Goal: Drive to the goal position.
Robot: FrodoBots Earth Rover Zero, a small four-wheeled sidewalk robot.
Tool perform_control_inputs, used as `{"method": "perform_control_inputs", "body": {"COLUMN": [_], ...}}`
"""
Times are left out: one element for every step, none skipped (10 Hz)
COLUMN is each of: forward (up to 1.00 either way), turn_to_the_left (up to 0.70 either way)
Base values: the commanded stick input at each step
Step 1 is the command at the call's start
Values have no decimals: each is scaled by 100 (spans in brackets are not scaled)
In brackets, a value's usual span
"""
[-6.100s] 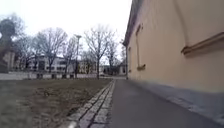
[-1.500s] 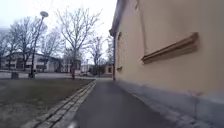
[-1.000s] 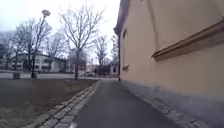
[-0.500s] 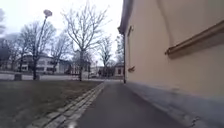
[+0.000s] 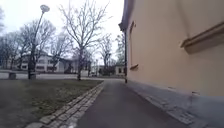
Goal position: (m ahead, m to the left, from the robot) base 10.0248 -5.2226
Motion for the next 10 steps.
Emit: {"method": "perform_control_inputs", "body": {"forward": [100,100,100,100,100,100,100,100,100,100], "turn_to_the_left": [0,0,0,0,0,0,0,0,0,0]}}
